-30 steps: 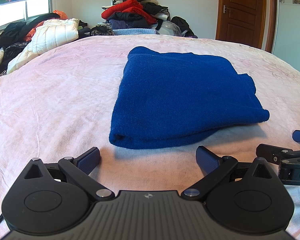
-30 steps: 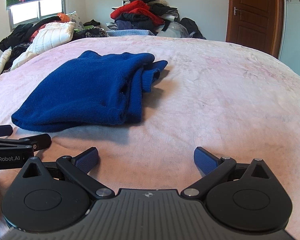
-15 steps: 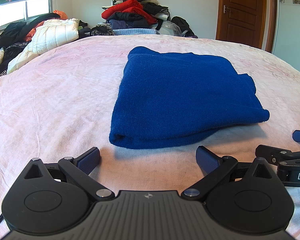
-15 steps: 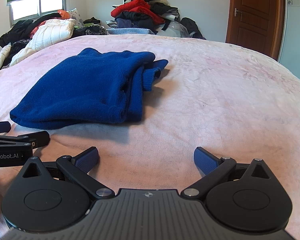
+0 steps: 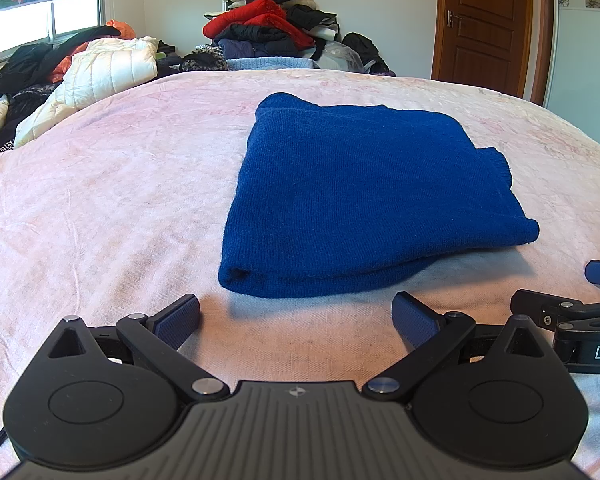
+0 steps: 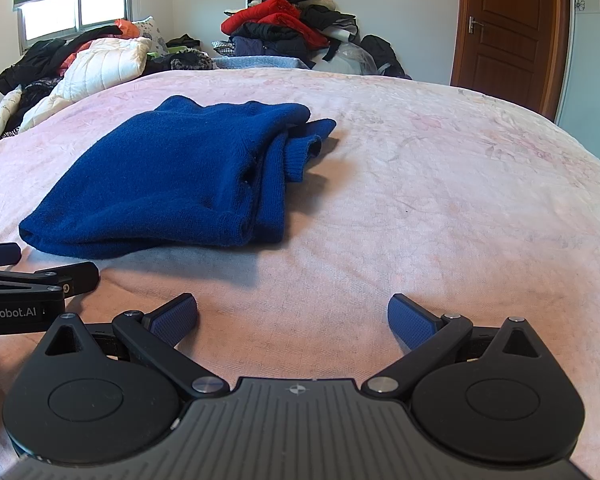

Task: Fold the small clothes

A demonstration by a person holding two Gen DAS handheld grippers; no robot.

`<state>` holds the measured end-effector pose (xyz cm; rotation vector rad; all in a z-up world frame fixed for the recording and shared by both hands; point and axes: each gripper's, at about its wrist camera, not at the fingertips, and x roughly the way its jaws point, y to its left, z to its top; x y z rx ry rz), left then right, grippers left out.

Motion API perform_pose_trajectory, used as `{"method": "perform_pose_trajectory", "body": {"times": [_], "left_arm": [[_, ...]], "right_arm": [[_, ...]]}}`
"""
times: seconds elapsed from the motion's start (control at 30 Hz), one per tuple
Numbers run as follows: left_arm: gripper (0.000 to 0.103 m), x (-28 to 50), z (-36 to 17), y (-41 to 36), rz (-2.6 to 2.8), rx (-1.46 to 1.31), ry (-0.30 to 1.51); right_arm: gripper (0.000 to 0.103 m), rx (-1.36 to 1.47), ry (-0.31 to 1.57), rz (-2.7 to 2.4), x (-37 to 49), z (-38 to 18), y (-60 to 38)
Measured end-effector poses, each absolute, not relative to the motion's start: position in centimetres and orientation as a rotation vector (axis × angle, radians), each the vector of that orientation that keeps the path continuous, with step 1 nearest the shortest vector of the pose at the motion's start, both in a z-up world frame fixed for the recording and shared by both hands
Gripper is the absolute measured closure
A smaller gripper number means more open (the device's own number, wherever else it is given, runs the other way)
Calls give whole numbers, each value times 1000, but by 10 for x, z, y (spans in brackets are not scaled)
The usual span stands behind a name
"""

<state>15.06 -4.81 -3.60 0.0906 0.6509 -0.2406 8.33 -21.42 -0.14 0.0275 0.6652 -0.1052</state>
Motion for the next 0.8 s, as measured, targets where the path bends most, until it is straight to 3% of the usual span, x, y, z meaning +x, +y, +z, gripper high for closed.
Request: {"method": "perform_pose_trajectory", "body": {"times": [0.8], "left_arm": [[0, 152, -34, -46, -249, 74, 659]], "right_arm": [[1, 27, 665, -105, 83, -2, -214]]}}
